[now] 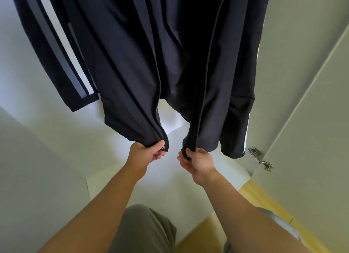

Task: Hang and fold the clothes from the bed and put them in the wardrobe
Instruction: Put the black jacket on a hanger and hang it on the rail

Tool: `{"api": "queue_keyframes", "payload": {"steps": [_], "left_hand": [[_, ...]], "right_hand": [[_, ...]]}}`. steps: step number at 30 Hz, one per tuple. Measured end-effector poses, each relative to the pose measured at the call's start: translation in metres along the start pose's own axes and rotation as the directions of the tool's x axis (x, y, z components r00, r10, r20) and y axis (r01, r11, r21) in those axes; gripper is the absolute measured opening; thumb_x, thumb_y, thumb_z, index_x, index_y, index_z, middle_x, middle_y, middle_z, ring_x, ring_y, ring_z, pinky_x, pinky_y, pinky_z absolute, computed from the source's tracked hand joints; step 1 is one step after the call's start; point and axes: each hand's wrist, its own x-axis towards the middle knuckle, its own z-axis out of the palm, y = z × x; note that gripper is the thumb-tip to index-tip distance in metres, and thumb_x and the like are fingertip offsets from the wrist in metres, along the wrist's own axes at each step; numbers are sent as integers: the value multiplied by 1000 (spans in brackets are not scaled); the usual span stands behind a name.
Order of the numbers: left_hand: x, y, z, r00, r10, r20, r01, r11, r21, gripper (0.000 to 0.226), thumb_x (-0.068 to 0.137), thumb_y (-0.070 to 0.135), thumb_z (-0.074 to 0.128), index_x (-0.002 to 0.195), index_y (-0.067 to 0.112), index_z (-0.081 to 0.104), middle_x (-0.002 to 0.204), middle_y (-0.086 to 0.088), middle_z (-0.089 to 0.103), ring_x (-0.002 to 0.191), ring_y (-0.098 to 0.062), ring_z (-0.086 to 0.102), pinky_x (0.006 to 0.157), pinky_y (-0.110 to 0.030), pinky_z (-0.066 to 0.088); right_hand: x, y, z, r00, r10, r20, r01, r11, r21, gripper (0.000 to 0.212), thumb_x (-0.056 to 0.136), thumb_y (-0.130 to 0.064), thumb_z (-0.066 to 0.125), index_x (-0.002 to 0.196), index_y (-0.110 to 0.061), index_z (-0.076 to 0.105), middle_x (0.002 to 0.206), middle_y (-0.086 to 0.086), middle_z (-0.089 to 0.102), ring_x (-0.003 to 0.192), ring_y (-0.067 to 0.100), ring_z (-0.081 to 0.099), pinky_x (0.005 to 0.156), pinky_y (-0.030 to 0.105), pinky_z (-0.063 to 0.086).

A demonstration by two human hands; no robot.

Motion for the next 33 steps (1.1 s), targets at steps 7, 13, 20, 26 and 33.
{"api": "queue_keyframes", "payload": {"steps": [7, 13, 20, 26, 33], "left_hand": [[-7, 0, -5, 997, 81, 10, -81, 996, 42, 12, 88, 15, 78, 91, 4, 74, 77, -11, 75, 71, -24, 74, 69, -33, 58], [-13, 0, -7, 991, 124, 44, -128, 985, 113, 7, 89, 15, 77, 93, 9, 76, 79, -11, 76, 76, -26, 74, 72, -34, 59], [-16, -2, -8, 987, 158, 20, -159, 967, 198, 9, 91, 21, 76, 95, 14, 73, 80, -3, 77, 75, -22, 76, 72, -37, 61], [-15, -5, -11, 986, 165, 32, -168, 962, 215, 11, 90, 24, 76, 92, 14, 75, 79, -3, 78, 76, -19, 76, 80, -36, 63], [-15, -5, -12, 989, 146, 34, -150, 966, 211, 11, 88, 21, 78, 88, 9, 78, 78, -6, 78, 75, -23, 76, 86, -44, 62]], "right_hand": [[-19, 4, 11, 991, 2, 137, 35, 963, -267, 15, 99, -7, 60, 113, -5, 66, 98, 11, 74, 72, 18, 72, 63, 26, 56], [-23, 13, 13, 980, -60, 192, 118, 945, -307, 18, 92, -2, 69, 109, 1, 69, 94, 8, 74, 75, 19, 71, 72, 29, 59], [-23, 20, 15, 986, -87, 144, 129, 940, -317, 19, 91, -4, 70, 110, -3, 67, 101, 12, 76, 76, 18, 69, 74, 30, 60], [-21, 19, 15, 988, 10, 155, 23, 978, -209, 14, 91, -1, 67, 105, -4, 68, 91, 6, 70, 75, 15, 60, 69, 25, 51], [-22, 17, 18, 987, -25, 156, 64, 965, -253, 20, 91, -3, 70, 111, -1, 68, 91, 11, 76, 72, 16, 68, 68, 26, 57]]}}
